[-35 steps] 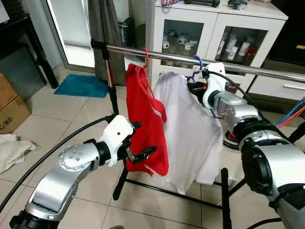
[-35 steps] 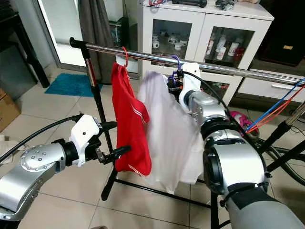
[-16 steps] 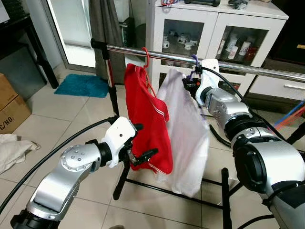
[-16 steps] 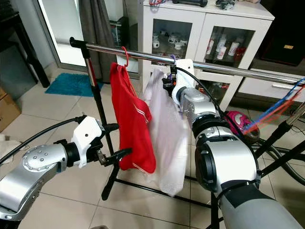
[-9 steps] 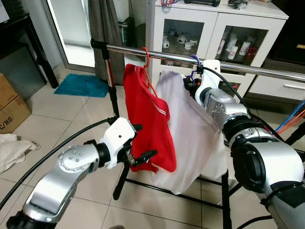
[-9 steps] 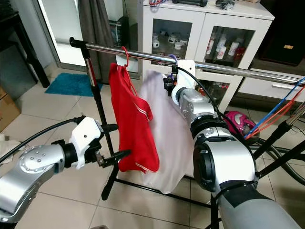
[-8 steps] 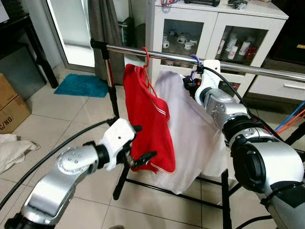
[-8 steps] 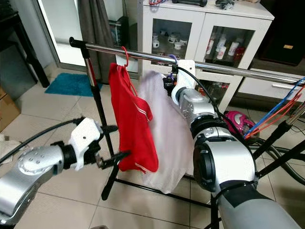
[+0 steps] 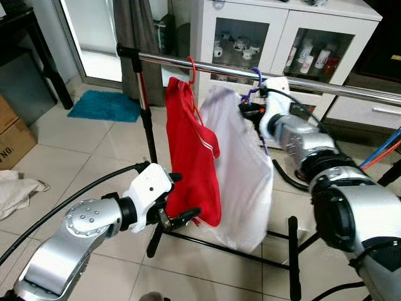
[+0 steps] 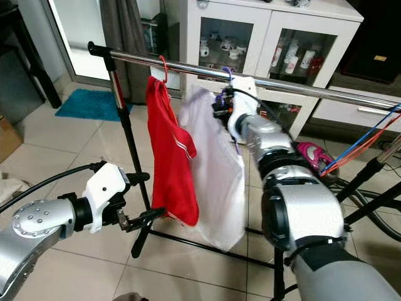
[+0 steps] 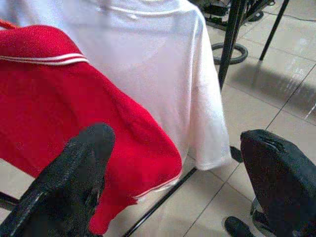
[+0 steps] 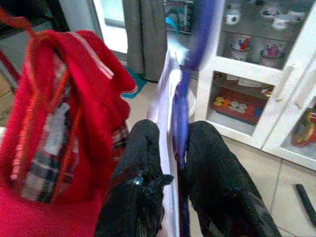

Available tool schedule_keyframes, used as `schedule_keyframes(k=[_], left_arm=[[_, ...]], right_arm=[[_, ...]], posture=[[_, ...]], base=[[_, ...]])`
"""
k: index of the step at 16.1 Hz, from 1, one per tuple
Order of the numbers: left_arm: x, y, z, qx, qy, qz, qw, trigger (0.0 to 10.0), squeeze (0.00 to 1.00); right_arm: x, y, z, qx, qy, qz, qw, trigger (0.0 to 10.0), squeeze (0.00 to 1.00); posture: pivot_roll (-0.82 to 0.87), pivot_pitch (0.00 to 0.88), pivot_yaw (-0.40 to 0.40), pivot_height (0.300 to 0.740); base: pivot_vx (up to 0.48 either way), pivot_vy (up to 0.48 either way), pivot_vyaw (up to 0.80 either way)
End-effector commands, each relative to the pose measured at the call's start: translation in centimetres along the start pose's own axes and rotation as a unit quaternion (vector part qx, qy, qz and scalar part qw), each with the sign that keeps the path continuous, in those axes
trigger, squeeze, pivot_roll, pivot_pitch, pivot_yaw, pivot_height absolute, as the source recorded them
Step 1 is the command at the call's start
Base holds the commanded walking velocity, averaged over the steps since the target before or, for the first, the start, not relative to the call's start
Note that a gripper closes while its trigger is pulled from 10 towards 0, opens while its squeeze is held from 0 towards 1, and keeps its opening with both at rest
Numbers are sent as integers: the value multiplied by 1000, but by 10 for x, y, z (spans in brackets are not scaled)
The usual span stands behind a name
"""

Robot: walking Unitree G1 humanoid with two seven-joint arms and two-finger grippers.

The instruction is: Hang hanger

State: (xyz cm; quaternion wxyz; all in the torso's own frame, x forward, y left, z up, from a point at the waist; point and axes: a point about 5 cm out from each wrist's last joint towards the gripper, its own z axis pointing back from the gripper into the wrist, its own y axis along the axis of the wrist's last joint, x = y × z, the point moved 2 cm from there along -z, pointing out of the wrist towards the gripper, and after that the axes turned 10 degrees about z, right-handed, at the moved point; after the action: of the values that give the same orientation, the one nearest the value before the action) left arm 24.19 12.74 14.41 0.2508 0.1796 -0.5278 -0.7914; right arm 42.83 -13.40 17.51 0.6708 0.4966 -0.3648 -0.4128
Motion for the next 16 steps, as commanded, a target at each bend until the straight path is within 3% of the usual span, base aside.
schedule_keyframes(k=[1, 5, 7, 9, 13, 16], left_arm=[[2, 3, 2, 3, -5, -6, 1000, 10000, 0], [1, 4, -1, 4, -10, -9, 1000, 10000, 0], [2, 6, -2, 7, -13, -9, 1000, 10000, 0], [2, 5, -2, 7, -11, -8, 1000, 10000, 0], [1, 6, -5, 9, -10, -8, 1000, 10000, 0], [0, 7, -5, 9, -7, -10, 1000, 10000, 0]], right_arm=[[2, 13, -1, 9, 0, -3, 1000, 10000, 0], [-4, 15, -4, 10, -16, -42, 999, 10000, 0], [-19, 10, -6, 4, 44, -91, 995, 10000, 0], [-5, 2, -4, -18, -18, -15, 1000, 10000, 0], [-6, 6, -5, -11, -30, -26, 999, 10000, 0], [-11, 14, -8, 15, -34, -45, 998, 1490, 0]], posture=[[161, 62, -39, 740], [152, 53, -30, 740], [153, 47, -34, 740], [147, 41, -34, 740], [144, 38, -36, 740], [150, 38, -40, 740]], base=[[0, 0, 0], [0, 0, 0], [0, 0, 0], [0, 0, 0], [0, 0, 0], [0, 0, 0]])
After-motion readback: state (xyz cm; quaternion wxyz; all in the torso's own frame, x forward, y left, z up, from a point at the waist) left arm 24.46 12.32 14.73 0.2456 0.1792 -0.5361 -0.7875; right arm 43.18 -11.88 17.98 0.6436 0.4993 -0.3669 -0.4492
